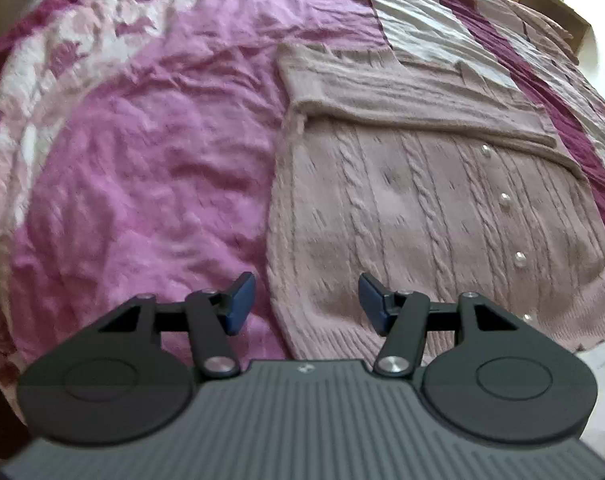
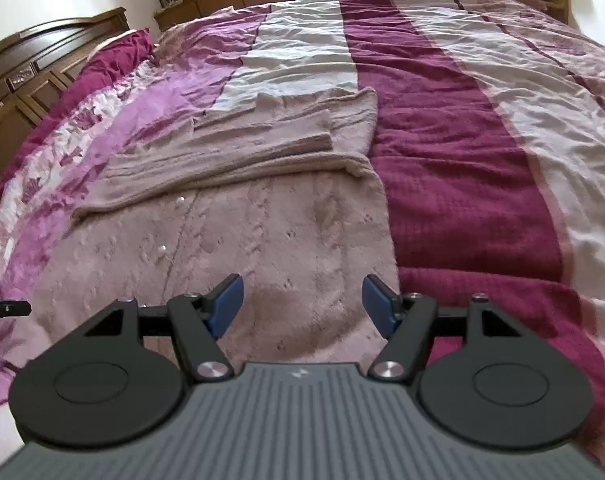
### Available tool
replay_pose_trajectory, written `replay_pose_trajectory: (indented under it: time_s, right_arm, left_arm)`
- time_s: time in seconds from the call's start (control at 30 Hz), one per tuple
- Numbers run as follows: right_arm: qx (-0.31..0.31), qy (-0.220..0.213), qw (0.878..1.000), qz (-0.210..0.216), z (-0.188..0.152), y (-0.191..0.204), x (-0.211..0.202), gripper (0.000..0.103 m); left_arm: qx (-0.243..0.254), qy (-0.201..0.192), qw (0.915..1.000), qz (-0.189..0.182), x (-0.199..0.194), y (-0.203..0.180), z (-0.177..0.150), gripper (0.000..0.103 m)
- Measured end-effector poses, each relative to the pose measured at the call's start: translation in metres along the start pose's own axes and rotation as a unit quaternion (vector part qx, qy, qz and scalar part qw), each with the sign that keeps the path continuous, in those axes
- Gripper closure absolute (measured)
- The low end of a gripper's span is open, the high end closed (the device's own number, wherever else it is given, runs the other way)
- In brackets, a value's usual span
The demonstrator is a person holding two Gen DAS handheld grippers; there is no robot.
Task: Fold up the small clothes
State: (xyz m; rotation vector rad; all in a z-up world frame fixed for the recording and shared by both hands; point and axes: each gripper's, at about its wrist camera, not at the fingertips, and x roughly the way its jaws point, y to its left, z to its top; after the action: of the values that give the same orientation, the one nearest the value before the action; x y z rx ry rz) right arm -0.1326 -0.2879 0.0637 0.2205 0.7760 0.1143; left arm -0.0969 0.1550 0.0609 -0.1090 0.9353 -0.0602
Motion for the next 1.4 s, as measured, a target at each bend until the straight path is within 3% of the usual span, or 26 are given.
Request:
replay_pose_trajectory:
  time_s: [0.17,0.4,0.53,0.8,1.07,1.4]
  right_arm:
    - [0.001,0.018,1.0,-0.016,-0.007,-0.005,-0.006,0.03]
    - [-0.011,0.064,0.997,-0.036,-0.02,-0.01,-0.001,0.03]
    - [-0.011,0.1,0.995,-0.012,-0.029,-0.011,0.012,0.03]
    - [-0.018,0.126,0.991,0.027,-0.036,-0.003,0.027,0.03]
    - [-0.013,0.137,0.989,0.049,-0.036,-0.004,0.037,0.03]
    - [-0.014,0.136,0.989,0.06,-0.04,-0.005,0.041,0.03]
  left_arm:
    - [0.008,0.018,0.9996,-0.022,0.007,-0.002,-0.008,0.044]
    - [0.017,0.037,0.9989,-0.025,0.023,-0.004,-0.013,0.044]
    - [0.035,0.034,0.9985,-0.024,0.028,-0.008,-0.018,0.043]
    - [0.045,0.037,0.9974,-0.043,0.028,-0.007,-0.017,0.043]
    - [0.075,0.064,0.9903,-0.098,0.033,-0.014,-0.011,0.044]
    - [0.063,0.068,0.9903,-0.104,0.034,-0.012,-0.013,0.044]
